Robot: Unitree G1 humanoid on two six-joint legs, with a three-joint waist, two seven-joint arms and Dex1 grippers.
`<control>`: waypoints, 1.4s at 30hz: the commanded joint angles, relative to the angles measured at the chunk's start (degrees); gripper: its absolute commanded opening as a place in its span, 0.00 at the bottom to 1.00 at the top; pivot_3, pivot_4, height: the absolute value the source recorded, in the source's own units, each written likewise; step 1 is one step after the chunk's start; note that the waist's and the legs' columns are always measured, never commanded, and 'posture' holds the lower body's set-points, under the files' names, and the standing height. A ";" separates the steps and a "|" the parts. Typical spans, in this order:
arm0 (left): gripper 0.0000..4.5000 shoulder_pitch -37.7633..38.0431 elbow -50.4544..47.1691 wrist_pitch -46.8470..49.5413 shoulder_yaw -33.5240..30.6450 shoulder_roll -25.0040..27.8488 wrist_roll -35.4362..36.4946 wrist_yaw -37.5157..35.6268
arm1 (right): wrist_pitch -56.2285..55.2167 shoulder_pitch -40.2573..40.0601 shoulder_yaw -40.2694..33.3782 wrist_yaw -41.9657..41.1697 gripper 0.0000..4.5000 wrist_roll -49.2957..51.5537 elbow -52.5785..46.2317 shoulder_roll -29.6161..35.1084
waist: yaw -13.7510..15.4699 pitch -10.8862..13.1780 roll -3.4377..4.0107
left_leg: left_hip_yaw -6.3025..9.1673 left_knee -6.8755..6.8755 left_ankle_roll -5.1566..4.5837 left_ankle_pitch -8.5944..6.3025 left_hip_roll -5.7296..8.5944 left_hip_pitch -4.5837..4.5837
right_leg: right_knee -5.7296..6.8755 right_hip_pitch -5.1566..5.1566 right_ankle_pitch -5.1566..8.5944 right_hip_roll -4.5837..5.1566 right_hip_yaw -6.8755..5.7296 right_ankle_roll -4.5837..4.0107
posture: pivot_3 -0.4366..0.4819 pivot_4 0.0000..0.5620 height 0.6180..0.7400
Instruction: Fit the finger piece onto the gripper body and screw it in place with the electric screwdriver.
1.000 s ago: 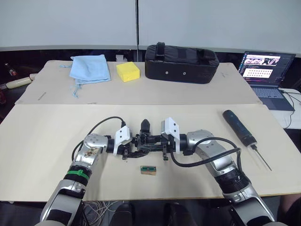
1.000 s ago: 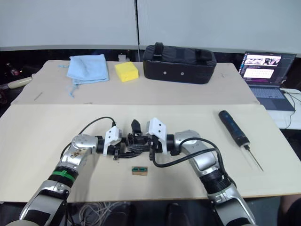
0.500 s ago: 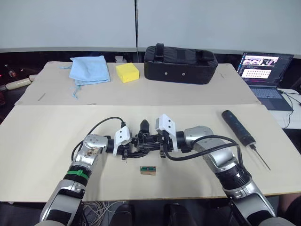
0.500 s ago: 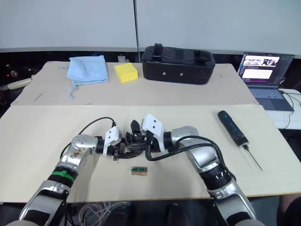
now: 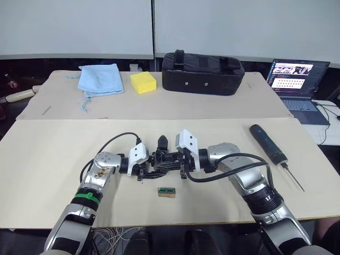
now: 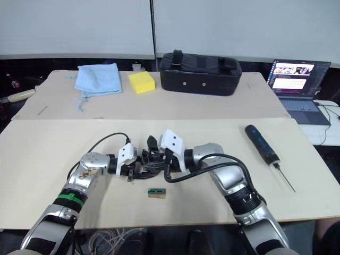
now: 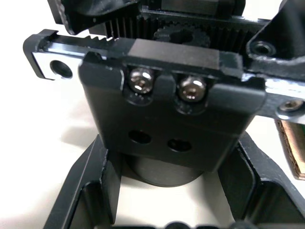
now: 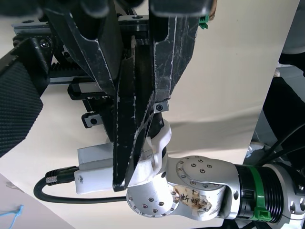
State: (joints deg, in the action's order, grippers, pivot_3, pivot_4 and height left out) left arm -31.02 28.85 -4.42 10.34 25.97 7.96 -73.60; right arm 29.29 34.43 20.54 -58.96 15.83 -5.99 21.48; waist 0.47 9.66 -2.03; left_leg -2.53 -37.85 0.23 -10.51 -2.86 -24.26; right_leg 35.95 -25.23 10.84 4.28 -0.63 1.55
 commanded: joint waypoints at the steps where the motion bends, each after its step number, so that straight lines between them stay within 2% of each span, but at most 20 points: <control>1: 0.51 0.68 -0.66 0.81 0.82 0.26 -0.39 -0.28 | -1.35 -0.71 1.13 -1.08 0.09 -0.69 0.90 0.38 | 0.01 0.00 0.00 | 0.00 0.00 0.00 0.00 0.00 0.00 | 0.00 0.00 0.00 0.00 0.00 0.00 | 0.48 0.27 1.00; 4: 0.51 0.88 -0.91 0.82 0.79 0.21 -0.26 -0.26 | -2.22 -0.67 -0.67 -0.41 0.09 0.94 0.30 -0.81 | -0.01 0.00 0.00 | 0.00 0.00 0.00 0.00 0.00 0.00 | 0.00 0.00 0.01 0.00 -0.01 -0.01 | 0.48 0.27 1.00; 6: 0.51 0.99 -0.66 0.68 0.42 0.17 -0.19 0.19 | -4.23 -0.95 -1.82 -1.99 0.32 2.98 -1.89 -1.22 | 0.01 0.00 0.00 | 0.00 0.00 0.00 0.00 -0.01 0.00 | 0.00 -0.01 0.01 0.00 -0.01 -0.01 | 0.48 0.27 1.00; 15: 0.51 0.75 -0.01 0.47 0.05 0.25 -0.19 0.71 | -7.54 -1.25 -3.64 -2.48 0.99 4.20 -3.07 -1.59 | 0.02 0.00 0.00 | 0.01 0.00 0.00 0.00 -0.02 -0.02 | -0.01 -0.03 0.06 0.00 -0.03 -0.07 | 0.48 0.27 1.00; 17: 0.51 0.71 0.03 0.43 0.00 0.21 -0.21 0.88 | -8.17 -1.18 -4.22 -2.52 0.99 4.72 -2.91 -1.79 | 0.02 0.00 0.00 | 0.01 0.00 0.00 0.00 -0.02 -0.02 | -0.01 -0.03 0.20 0.00 -0.03 -0.32 | 0.48 0.27 1.00; 25: 0.51 0.71 -0.24 2.45 -0.35 -0.24 0.71 1.32 | -13.04 -0.73 -8.96 -3.40 0.99 9.09 -3.46 -4.05 | 0.04 0.00 0.00 | 0.01 0.00 0.00 0.00 -0.02 -0.02 | 0.00 -0.02 0.21 -0.01 -0.03 -0.32 | 0.48 0.27 1.00; 27: 0.74 0.63 -0.52 3.19 -0.61 -0.38 1.03 1.73 | -12.96 -0.69 -10.22 -3.97 1.00 10.64 -4.53 -3.59 | 0.03 0.00 0.00 | 0.01 0.00 0.00 0.00 -0.02 -0.02 | -0.01 -0.02 0.20 0.00 -0.03 -0.32 | 0.48 0.27 1.00; 30: 1.00 0.74 -0.68 2.56 -1.38 -0.46 1.45 2.82 | -12.10 -1.03 -11.85 -4.52 1.00 12.75 -6.68 -2.34 | 0.08 0.01 0.00 | 0.01 0.00 0.00 0.00 -0.02 -0.03 | -0.01 -0.02 0.21 0.01 -0.03 -0.32 | 0.48 0.27 1.00; 34: 1.00 2.04 -1.47 1.55 -2.73 1.72 2.12 2.13 | -9.58 -2.86 -14.67 -4.27 1.00 16.40 -11.77 0.91 | 0.01 0.01 0.00 | 0.01 0.00 0.00 0.00 -0.02 -0.03 | -0.01 -0.03 0.22 0.02 -0.04 -0.33 | 0.48 0.27 1.00; 37: 1.00 4.91 -3.71 1.60 -5.49 6.08 4.72 -1.28 | -7.41 -5.72 -18.45 -3.32 1.00 18.87 -16.00 5.27 | -0.43 0.01 0.00 | 0.01 0.08 0.01 -0.01 -0.06 -0.01 | -0.02 -0.05 0.26 0.01 -0.05 -0.39 | 0.48 0.27 1.00; 42: 1.00 10.91 -9.38 3.23 -13.48 13.67 13.26 -6.83 | -8.50 -16.92 -29.67 -0.79 1.00 17.89 -18.47 14.48 | -0.40 0.03 0.01 | 0.00 0.14 0.04 -0.02 -0.11 -0.02 | -0.02 -0.14 0.36 0.08 -0.14 -0.57 | 0.48 0.27 1.00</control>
State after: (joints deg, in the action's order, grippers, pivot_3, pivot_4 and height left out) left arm -20.33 22.98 -1.69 -0.40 38.67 17.50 -78.54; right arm 22.54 18.99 -5.18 -60.43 33.98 -22.78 34.98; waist 0.07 9.69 -2.02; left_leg -2.53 -37.71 0.28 -10.54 -2.96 -24.28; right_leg 35.91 -25.37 11.20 4.38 -0.78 0.99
